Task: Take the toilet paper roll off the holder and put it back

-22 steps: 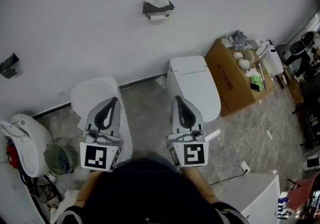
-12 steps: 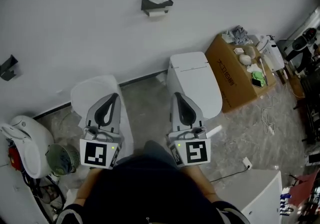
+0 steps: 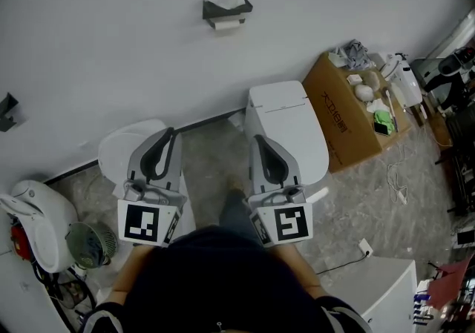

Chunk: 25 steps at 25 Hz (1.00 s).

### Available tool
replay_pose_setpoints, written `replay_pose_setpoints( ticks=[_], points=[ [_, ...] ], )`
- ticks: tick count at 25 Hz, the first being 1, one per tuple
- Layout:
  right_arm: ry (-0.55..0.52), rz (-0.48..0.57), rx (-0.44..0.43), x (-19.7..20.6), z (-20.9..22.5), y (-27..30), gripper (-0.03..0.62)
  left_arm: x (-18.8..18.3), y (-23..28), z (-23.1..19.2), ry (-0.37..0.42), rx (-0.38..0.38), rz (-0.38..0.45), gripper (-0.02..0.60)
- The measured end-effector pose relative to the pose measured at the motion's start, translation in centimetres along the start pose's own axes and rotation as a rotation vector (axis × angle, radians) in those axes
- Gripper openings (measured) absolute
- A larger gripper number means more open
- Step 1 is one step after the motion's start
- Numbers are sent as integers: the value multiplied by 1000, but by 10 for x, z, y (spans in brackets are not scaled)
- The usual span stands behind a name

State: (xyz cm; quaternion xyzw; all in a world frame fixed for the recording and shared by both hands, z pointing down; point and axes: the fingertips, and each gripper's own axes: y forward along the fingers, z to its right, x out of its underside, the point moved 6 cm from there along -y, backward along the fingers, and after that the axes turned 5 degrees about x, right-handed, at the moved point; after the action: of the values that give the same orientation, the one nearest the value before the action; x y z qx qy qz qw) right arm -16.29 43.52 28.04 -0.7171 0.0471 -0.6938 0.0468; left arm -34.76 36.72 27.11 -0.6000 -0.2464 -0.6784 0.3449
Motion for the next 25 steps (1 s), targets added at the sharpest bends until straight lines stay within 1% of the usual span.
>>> replay_pose_setpoints(
  ticks=[4, 8, 14, 17, 22, 25],
  points=[
    [-4, 10, -21, 1, 26, 41, 17, 1, 43, -11, -14, -2, 19, 26],
    [-6, 22, -46, -4, 53, 86, 15, -2, 88, -24, -26, -23, 39, 71],
    [-9, 24, -89, -4, 96, 148, 17, 2, 151, -41, -93, -47, 33, 101],
    [-7, 22, -107, -2, 118, 176, 17, 3, 181, -44, -83, -63, 34, 109],
    [-1, 15, -141, 3, 149, 222, 17, 2, 226, -50, -25, -97, 40, 120],
    [1, 12, -164, 8, 164, 246, 17, 6, 251, -55, -27, -112, 37, 123]
  ],
)
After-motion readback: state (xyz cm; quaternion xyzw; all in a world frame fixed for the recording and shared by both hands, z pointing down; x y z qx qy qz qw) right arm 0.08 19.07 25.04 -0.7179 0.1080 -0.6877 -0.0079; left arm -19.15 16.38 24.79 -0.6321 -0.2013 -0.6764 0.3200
